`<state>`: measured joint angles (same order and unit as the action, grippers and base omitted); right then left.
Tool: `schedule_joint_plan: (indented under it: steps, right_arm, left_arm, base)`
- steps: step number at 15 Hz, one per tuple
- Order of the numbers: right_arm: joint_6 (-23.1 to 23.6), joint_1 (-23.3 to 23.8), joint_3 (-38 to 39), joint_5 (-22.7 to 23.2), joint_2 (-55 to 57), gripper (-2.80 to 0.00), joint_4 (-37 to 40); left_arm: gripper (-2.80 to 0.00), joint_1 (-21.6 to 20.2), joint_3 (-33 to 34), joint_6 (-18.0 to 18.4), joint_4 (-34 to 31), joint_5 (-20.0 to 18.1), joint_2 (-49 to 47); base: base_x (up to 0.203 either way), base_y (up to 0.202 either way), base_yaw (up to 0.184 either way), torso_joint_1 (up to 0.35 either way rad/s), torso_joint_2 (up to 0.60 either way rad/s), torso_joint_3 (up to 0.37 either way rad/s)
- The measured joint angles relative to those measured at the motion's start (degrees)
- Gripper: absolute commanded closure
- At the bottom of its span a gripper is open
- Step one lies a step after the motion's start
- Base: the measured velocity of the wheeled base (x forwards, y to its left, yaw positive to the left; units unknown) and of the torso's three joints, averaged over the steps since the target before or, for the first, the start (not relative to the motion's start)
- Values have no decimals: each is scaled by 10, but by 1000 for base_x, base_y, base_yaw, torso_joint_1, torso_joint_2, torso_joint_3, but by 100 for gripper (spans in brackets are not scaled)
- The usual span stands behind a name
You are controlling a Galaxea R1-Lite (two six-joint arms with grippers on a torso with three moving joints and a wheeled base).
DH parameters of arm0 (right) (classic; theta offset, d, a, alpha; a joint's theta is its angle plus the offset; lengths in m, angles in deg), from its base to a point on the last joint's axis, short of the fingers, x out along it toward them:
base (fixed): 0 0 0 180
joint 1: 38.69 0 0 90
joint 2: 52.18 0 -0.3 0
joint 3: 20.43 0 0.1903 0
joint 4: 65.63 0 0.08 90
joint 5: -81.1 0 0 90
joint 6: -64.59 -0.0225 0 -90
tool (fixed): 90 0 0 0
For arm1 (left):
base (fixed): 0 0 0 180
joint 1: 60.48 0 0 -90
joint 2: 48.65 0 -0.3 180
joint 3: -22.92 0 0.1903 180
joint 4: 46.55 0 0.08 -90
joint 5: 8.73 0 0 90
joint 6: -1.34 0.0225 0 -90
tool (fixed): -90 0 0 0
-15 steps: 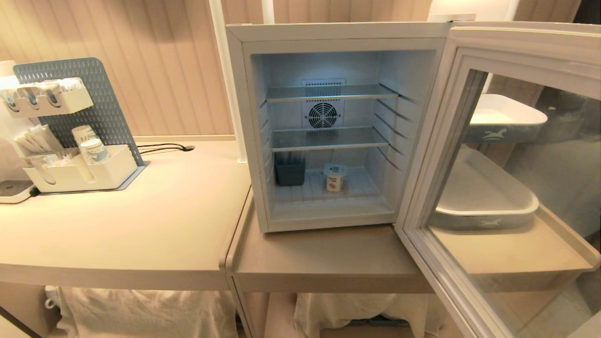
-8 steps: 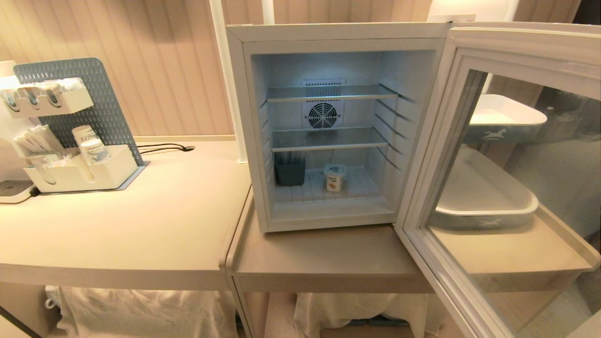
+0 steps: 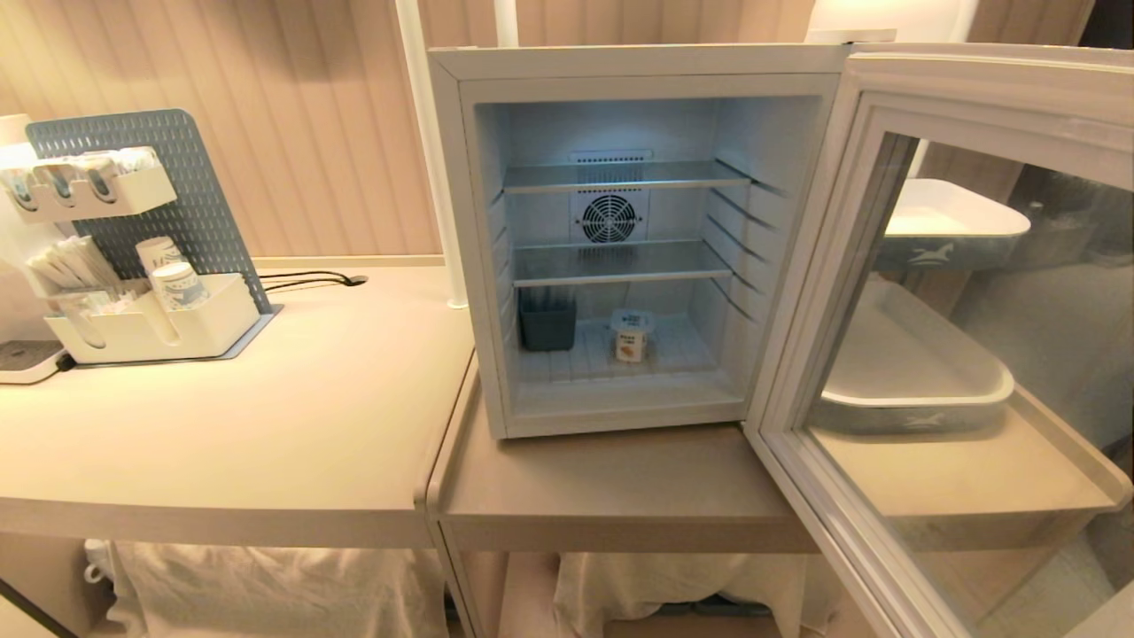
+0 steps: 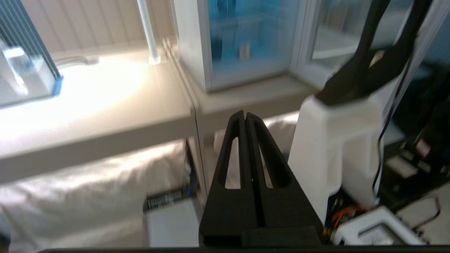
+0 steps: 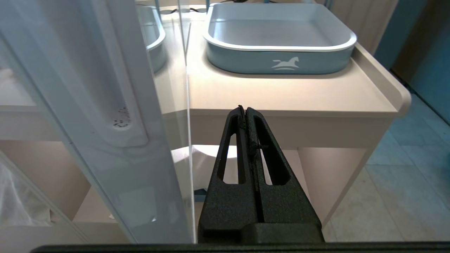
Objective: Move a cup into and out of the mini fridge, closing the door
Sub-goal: Take the yoghurt out of the freezer
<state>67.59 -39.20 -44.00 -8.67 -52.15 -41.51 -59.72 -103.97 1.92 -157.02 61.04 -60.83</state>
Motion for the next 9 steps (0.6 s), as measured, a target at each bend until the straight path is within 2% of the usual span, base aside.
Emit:
schedule_joint_plan:
  steps: [2,3,5,7,9]
  right_arm:
    - [0,0,0,0,0,0,0]
    - [1,0,0,0,0,0,-1]
    - [1,0,0,1,0,0,0]
    - [0,0,0,0,0,0,-1]
    - [-1,0,1,-1,0,0,-5]
  left_arm:
    - [0,0,88,-2,-1,5,58]
    - [0,0,118,-26,-2,8,80]
    - [0,-4,198,-103,10,30,105]
    - [0,-5,326,-157,88,84,116]
    - [0,-6,499,-168,223,148,119]
  base:
    - [0,0,0,0,0,0]
    - [0,0,0,0,0,0]
    - [0,0,0,0,0,0]
    - [0,0,0,0,0,0]
    - [0,0,0,0,0,0]
